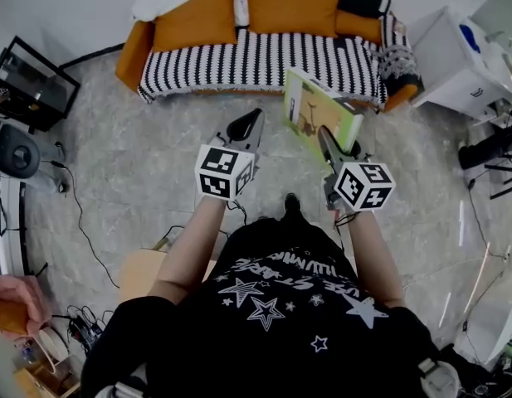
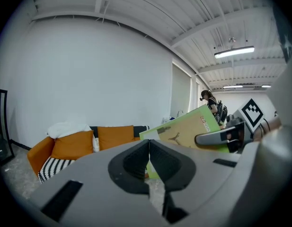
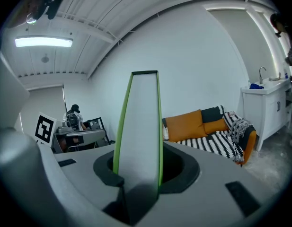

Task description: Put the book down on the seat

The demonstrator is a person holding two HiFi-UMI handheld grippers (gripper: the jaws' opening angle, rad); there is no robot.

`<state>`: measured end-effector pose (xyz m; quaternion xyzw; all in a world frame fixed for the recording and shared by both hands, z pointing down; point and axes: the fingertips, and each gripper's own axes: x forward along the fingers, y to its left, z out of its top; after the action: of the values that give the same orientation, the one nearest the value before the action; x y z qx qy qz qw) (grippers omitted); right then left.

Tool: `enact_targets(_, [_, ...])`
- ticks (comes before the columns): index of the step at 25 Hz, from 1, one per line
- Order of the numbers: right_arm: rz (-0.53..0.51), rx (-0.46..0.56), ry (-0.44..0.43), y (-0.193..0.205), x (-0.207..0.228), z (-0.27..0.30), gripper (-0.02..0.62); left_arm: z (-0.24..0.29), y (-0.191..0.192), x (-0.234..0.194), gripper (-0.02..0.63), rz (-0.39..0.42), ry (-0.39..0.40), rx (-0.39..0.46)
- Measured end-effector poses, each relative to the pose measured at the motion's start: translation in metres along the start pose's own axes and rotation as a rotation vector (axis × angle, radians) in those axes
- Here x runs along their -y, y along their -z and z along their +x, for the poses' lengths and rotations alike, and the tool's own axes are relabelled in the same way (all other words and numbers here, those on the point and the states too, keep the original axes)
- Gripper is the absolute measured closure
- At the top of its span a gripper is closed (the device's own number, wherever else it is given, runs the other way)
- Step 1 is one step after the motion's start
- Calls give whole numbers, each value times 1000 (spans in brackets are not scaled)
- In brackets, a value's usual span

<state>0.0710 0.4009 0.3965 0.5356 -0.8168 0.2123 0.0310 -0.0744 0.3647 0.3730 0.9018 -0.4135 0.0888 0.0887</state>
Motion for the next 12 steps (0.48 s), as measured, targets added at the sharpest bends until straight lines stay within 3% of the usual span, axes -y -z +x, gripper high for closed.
enact_targets(12, [21,-2,17,17,-26,2,451,-41,17,-19,595,-14,-16,11])
